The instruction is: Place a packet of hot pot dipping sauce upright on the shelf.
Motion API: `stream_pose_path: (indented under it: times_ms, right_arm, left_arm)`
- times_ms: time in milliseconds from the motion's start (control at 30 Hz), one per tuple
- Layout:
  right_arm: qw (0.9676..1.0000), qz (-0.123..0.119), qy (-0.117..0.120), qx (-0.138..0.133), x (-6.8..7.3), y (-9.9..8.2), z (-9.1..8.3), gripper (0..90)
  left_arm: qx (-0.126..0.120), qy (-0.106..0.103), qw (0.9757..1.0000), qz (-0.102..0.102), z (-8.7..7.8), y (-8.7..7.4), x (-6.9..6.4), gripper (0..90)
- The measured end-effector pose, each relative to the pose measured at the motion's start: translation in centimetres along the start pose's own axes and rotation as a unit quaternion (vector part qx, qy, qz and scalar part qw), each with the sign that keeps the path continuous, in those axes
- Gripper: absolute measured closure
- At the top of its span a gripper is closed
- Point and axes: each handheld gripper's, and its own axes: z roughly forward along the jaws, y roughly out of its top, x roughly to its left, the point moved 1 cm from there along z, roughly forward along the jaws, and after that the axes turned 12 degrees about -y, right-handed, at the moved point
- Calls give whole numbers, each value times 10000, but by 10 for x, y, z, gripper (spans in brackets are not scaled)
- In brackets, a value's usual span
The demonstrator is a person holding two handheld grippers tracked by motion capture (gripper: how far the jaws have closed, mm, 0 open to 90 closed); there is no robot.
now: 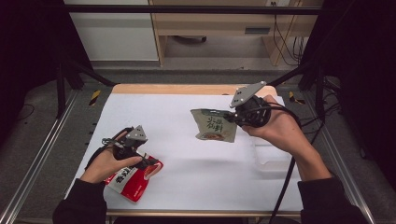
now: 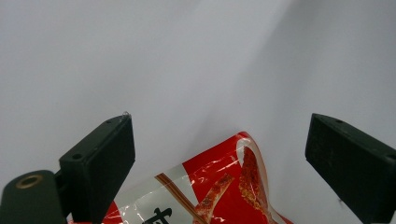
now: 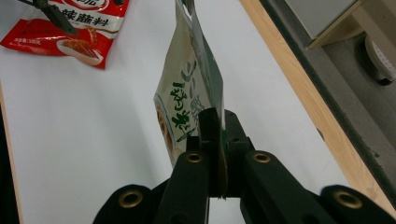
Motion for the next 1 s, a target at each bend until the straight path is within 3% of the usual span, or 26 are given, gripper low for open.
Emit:
stream_pose_path:
  times_ms: [400, 1000]
  right_arm:
    - [9996, 66, -259, -6, -21, -7, -22, 900]
    - [9968, 409, -672, 107, -57, -31, -43, 900]
  left_arm:
    - [-34, 6, 10000, -57, -3, -4, 4, 82]
    - [-66, 0, 9998, -177, -3, -9, 7, 69]
